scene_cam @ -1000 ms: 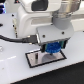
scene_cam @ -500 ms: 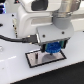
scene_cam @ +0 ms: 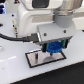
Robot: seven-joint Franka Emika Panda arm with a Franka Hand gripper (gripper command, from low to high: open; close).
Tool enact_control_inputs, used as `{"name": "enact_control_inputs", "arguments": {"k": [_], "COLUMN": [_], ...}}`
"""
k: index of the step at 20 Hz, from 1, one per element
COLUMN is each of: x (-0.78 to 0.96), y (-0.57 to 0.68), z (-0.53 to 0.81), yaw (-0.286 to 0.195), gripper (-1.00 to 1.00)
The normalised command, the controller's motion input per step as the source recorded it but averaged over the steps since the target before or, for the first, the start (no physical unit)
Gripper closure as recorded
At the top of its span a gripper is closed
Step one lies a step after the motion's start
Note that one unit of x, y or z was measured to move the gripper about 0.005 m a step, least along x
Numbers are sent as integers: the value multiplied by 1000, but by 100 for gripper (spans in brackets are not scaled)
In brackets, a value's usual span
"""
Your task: Insert the blue gear onto the right peg, followed by the red gear
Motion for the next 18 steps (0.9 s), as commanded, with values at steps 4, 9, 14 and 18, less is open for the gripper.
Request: {"name": "enact_control_inputs", "arguments": {"k": [4,9,14,18], "x": [128,164,126,120], "y": [10,-55,7,1], "z": [-28,-76,143,-115], "yaw": [0,0,0,0], "gripper": [100,100,100,100]}}
